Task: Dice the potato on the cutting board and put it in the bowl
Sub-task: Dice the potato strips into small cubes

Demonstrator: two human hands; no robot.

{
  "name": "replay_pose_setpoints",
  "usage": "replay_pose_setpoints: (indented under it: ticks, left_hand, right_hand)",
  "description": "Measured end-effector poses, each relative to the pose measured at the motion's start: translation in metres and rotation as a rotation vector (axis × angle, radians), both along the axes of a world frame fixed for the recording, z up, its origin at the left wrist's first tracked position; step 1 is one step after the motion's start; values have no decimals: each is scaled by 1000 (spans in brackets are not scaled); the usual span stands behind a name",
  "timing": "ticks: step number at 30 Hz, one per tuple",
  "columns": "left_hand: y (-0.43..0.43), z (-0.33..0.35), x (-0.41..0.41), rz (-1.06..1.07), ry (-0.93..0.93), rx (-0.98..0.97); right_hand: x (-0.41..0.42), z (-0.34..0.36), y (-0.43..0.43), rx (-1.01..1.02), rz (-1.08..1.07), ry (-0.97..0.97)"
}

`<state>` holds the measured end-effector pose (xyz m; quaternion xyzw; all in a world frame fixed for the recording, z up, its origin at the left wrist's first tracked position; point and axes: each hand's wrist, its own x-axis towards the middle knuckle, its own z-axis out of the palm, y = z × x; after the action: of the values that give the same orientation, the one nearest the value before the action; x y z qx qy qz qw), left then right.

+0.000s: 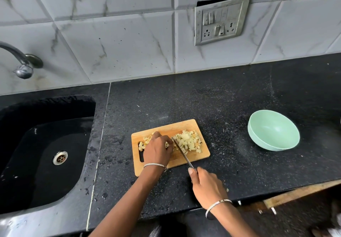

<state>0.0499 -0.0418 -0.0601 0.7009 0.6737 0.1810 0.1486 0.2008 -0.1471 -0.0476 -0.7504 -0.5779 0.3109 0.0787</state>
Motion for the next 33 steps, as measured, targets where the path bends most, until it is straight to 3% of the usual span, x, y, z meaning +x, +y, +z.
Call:
replay_pose_setpoints:
  ticks: [7,12,17,26,33]
  left_hand:
    - [1,-1,1,41,-31,-24]
    - [2,-3,2,53,-33,-31]
    - [3,-2,4,63,-25,-23]
    - [11,1,-3,102,-77,7]
    - [19,5,-6,18,-38,-34]
  right_hand:
    - [-8,-4,0,-24,18,13]
    - [-20,-3,4,47,52,-168]
    - [-23,-6,12,54,75,-212]
    - [-2,-1,7,-87,12,10]
    - [6,4,14,6,-30,-1]
